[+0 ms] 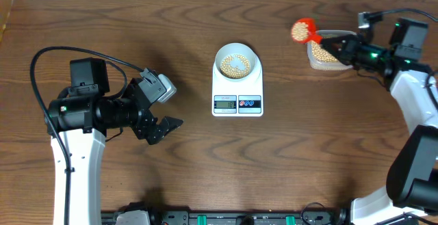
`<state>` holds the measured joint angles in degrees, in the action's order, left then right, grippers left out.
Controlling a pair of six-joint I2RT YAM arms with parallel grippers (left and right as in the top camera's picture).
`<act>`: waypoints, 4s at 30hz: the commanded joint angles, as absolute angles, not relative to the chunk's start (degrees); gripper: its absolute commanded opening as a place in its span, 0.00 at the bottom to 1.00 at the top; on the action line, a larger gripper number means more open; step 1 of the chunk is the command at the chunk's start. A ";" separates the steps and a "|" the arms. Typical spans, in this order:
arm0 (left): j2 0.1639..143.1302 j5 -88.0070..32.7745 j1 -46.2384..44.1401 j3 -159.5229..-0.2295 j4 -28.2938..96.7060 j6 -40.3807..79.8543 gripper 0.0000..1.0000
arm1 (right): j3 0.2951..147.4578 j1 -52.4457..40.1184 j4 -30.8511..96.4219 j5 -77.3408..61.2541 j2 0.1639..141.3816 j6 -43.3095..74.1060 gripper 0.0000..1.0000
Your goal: Scoop item into bowl and weigh 50g on scale
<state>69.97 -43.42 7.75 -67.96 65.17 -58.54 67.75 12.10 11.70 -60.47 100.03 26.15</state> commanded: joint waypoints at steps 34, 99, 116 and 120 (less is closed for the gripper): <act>69.60 -44.34 7.64 -69.49 65.34 -59.31 0.93 | 67.48 -7.42 5.13 -56.97 103.77 12.91 0.01; 69.60 -44.34 7.64 -69.49 65.34 -59.31 0.93 | 67.48 -9.58 3.53 -51.53 104.99 -28.38 0.01; 69.60 -44.34 7.64 -69.52 65.34 -59.31 0.93 | 67.48 -10.72 5.50 -47.48 104.86 -30.96 0.01; 69.60 -44.34 7.64 -69.49 65.34 -59.31 0.93 | 67.48 -10.79 3.62 -48.16 104.47 -30.92 0.01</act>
